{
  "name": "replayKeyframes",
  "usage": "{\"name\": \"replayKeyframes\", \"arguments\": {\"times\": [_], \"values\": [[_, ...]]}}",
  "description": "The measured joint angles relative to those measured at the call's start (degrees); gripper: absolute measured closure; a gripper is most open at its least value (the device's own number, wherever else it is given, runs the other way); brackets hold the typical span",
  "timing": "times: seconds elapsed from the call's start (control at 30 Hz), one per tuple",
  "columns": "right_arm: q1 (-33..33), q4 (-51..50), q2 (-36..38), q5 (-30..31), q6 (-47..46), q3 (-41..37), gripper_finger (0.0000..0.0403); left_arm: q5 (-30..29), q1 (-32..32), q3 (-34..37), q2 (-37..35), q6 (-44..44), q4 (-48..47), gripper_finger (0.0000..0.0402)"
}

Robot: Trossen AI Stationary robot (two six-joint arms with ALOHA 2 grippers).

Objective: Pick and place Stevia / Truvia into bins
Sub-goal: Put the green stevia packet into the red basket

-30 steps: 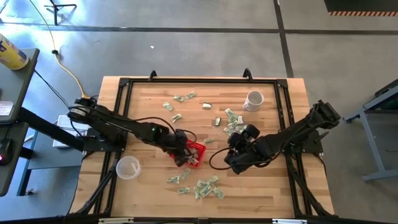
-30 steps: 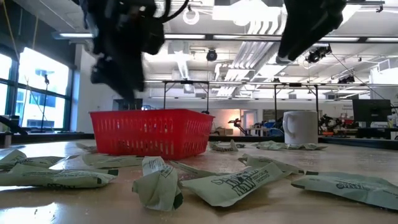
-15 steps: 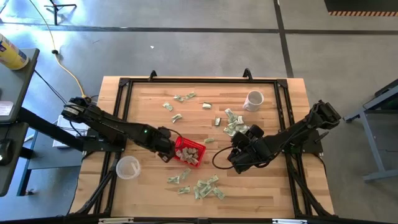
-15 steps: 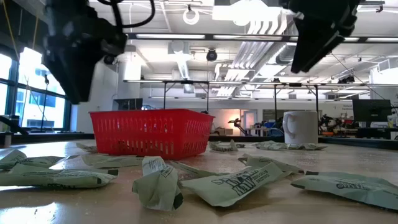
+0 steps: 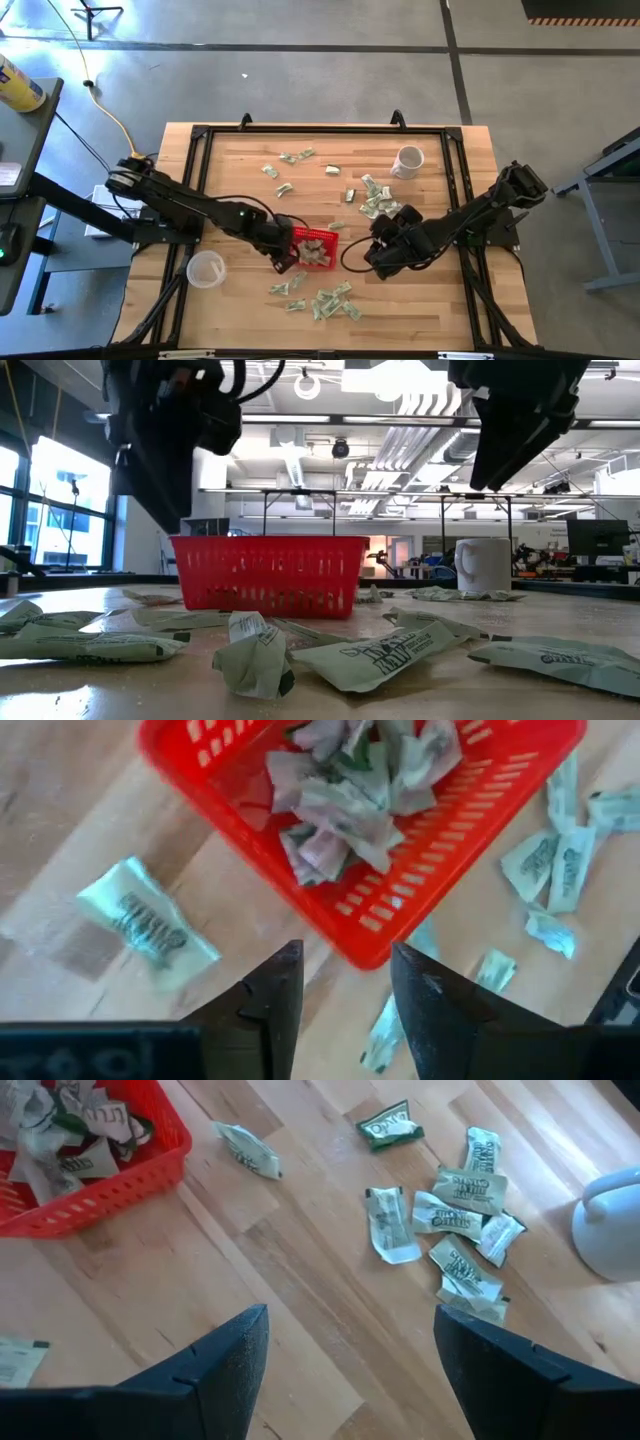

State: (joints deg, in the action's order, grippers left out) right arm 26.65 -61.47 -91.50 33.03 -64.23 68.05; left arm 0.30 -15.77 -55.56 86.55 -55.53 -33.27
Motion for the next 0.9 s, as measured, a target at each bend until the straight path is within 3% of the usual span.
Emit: {"name": "replayKeyframes", "arguments": {"times": [0.2, 0.37, 0.47, 0.57, 0.7, 0.9], "values": [[0.00, -0.02, 0.00, 0.21, 0.10, 0.00, 0.0128, -3.79, 0.00, -0.07, -4.14, 2.50, -1.31, 0.0218], [-0.02, -0.36, 0.00, 0.57, 0.11, 0.00, 0.0128, -12.21, 0.91, 0.11, -3.89, -1.13, -19.24, 0.0223], [-0.04, -0.56, 0.00, 0.98, 0.16, 0.00, 0.0128, -8.85, 2.42, 1.09, -3.27, -2.72, -21.78, 0.0223], [-0.48, -0.68, 0.00, 1.17, 0.17, 0.00, 0.0128, -4.92, 3.98, 1.56, -3.33, -6.65, -17.69, 0.0214], [-1.20, -0.70, 0.00, 1.21, 0.53, 0.00, 0.0128, -5.32, 4.20, 2.09, -3.01, -9.63, -12.15, 0.0188], [-1.27, -0.75, 0.00, 1.19, 1.23, 0.00, 0.0128, -6.16, 4.17, 2.17, 0.70, -10.78, -13.43, 0.0151]]}}
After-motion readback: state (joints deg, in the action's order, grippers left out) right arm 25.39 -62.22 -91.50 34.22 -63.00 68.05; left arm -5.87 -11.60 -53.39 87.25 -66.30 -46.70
